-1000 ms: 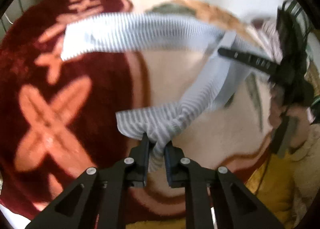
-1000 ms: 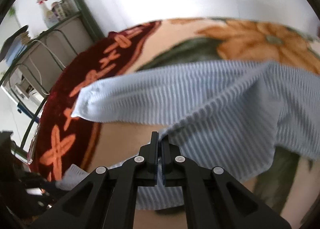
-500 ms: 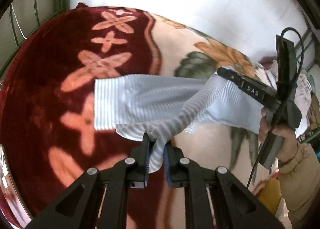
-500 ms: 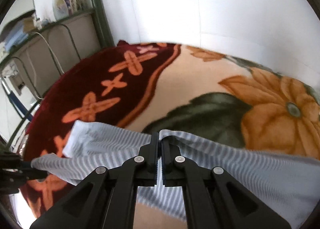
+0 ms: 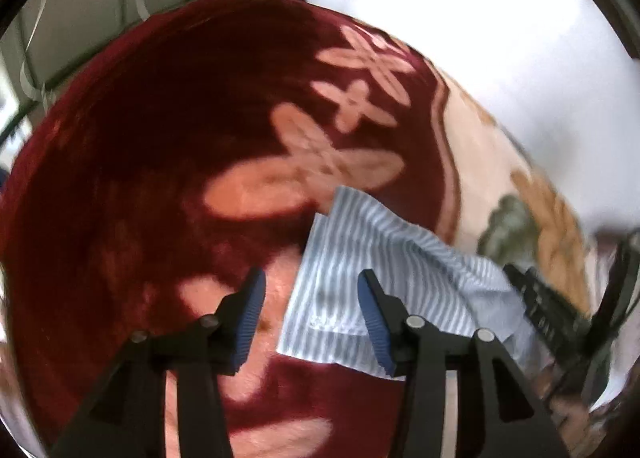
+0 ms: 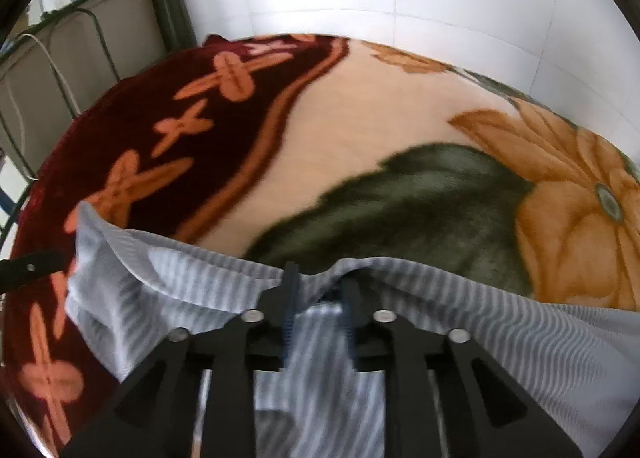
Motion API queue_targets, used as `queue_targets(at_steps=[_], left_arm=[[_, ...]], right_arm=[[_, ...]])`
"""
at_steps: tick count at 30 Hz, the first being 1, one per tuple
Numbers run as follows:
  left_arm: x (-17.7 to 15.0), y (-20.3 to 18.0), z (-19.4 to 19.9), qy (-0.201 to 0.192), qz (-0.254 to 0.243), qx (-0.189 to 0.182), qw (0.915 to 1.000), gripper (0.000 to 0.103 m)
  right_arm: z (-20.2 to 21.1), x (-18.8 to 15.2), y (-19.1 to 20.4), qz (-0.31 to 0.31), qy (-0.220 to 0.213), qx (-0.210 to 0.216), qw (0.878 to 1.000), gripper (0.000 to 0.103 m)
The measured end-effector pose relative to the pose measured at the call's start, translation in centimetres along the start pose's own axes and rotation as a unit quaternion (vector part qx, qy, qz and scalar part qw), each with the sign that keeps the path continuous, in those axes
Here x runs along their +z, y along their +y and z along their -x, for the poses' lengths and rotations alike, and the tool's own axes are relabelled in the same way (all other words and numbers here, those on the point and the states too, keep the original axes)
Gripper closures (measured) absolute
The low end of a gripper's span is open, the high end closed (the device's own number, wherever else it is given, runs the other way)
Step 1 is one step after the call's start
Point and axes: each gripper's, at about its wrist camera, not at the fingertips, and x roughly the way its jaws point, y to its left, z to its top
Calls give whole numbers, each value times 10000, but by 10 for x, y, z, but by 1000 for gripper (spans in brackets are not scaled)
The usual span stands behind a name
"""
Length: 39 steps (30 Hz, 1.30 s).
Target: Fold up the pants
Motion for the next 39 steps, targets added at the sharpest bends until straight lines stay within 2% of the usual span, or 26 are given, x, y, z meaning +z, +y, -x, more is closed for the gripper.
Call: queue_targets(at_steps=[4, 8, 14, 21, 25, 27, 32, 33, 34, 35, 36, 39], left_arm=[[-22, 12, 7, -119, 531, -109, 9985, 53], [-39, 18, 15, -199, 590, 159, 9979, 53], [-49, 28, 17, -264, 212, 770, 9965, 48], [-58, 35, 15, 36, -343, 908, 9953, 45], [-69, 48, 29, -2, -509, 845, 9951, 43], [-74, 54, 34, -35, -492, 799, 9956, 40], [-80, 63, 34, -32, -351, 641, 9973, 40], [-80, 62, 34, -42, -338, 626, 9975, 40], [-80, 62, 34, -64, -331, 584, 9977, 40], [-80, 61, 34, -71, -327, 560, 9979, 40], [-80, 61, 34, -74, -321, 544, 9980, 40], [-80, 64, 34, -106, -253, 486, 9984, 40]], right_arm=[[29, 4, 13, 289, -289, -24, 9992, 57], [46, 4, 39, 756, -198, 115, 9969, 55], [42, -7, 93, 1193, 145, 934, 9883, 55], [15, -20, 145, 1522, 289, 1190, 9807, 55], [0, -26, 166, 1841, 333, 1132, 9758, 55], [-8, -27, 173, 1930, 348, 1057, 9749, 55], [-27, -25, 179, 1919, 471, 852, 9766, 55], [-28, -23, 177, 1831, 487, 888, 9779, 58], [-28, -20, 175, 1734, 496, 912, 9794, 69], [-27, -15, 170, 1551, 517, 986, 9816, 76], [-24, -12, 166, 1388, 529, 1131, 9824, 93], [-11, 0, 157, 898, 426, 1654, 9812, 94]])
